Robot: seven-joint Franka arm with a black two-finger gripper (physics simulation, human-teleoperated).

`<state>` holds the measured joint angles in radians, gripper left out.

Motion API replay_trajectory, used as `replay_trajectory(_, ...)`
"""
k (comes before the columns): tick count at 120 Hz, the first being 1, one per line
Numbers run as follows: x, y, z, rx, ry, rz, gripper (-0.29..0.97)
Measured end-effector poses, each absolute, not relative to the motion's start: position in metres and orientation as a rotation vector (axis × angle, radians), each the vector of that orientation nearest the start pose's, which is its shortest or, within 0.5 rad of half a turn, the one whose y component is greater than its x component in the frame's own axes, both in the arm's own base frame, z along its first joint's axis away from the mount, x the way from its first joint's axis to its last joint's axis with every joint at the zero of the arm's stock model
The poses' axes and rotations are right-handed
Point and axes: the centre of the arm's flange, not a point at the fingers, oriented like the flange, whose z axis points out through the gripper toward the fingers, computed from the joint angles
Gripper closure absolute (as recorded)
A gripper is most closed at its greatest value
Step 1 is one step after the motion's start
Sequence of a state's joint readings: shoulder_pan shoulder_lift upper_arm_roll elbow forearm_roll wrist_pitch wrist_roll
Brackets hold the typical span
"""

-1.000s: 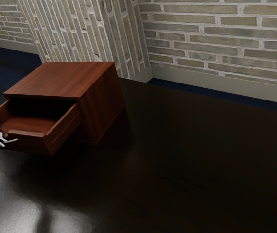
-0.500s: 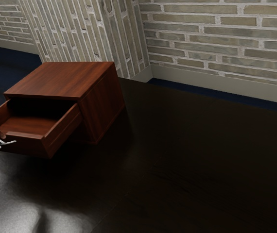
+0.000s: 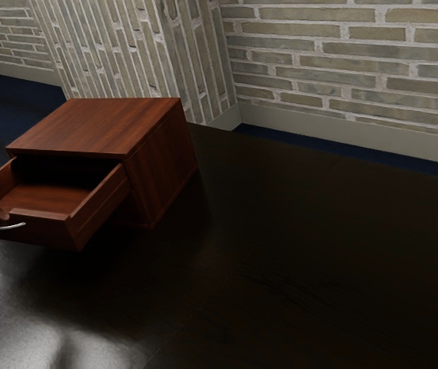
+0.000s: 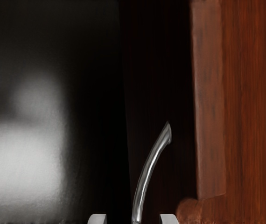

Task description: Pull the drawer handle with one arm to open the drawer

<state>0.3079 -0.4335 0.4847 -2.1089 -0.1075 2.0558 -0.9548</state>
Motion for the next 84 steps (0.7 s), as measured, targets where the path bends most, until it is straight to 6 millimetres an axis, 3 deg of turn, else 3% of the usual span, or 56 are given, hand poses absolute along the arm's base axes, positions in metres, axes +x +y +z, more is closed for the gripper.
replay_trajectory(12, 0.324, 0.334, 0.657, 1.839, 2.068, 0.504, 0.55)
replay_trajectory(23, 0.361, 0.283, 0.716, 2.023, 1.923, 0.592, 0.45)
replay_trajectory(30, 0.394, 0.248, 0.738, 2.166, 1.823, 0.607, 0.34)
replay_trajectory(43, 0.456, 0.196, 0.73, 2.426, 1.633, 0.543, 0.2)
replay_trajectory(53, 0.492, 0.157, 0.718, 2.609, 1.421, 0.491, 0.14)
replay_trajectory(62, 0.502, 0.13, 0.713, 2.73, 1.247, 0.45, 0.1)
replay_trajectory(84, 0.507, 0.112, 0.702, 2.937, 0.973, 0.385, 0.04)
